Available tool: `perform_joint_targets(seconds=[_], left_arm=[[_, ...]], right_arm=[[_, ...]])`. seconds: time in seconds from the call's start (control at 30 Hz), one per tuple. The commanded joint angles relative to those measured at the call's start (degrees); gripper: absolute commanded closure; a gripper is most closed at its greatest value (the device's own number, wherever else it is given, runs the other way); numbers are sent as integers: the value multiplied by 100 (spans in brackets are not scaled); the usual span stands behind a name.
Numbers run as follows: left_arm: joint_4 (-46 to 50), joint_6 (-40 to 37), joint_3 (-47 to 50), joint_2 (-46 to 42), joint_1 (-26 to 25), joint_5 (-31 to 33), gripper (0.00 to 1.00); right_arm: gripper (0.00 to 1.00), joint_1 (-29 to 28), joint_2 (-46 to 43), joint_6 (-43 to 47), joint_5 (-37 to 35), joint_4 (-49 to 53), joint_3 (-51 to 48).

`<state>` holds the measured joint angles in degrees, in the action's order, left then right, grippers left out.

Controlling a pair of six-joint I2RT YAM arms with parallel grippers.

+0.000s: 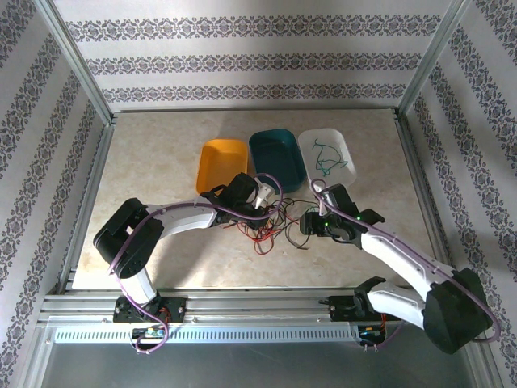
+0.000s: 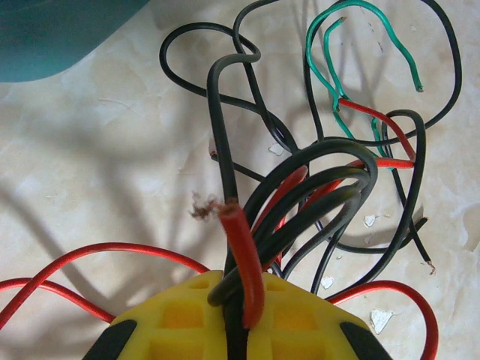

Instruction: Untangle the cables

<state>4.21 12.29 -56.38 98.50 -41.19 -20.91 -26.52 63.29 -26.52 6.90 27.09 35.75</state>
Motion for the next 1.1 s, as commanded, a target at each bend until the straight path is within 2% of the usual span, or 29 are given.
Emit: perform_joint_targets(seconds=[0.0, 0.1, 0.33, 0.73, 0.8, 0.97, 1.07], left_arm=[[-219, 67, 0, -50, -67, -77, 100], [-216, 63, 28, -61, -65, -94, 100], [-201, 54, 70, -120, -65, -124, 100], [-253, 54, 171, -151, -65, -139, 100], [-251, 47, 180, -142, -65, -133, 100], [-206, 19, 181, -147, -65, -125, 100], [-185, -10, 181, -134, -65, -99, 100]], right_arm=[[43, -25, 134, 77, -92, 77, 236], [44, 209, 240, 26, -92, 23, 342], [49, 999, 565, -113, 455, -331, 354], [57, 1123, 1515, -277, 974, -952, 348], [63, 1123, 1647, -328, 1024, -1049, 341], [93, 1145, 1767, -437, 1062, -1026, 380], [100, 1188, 1419, -446, 985, -920, 372]])
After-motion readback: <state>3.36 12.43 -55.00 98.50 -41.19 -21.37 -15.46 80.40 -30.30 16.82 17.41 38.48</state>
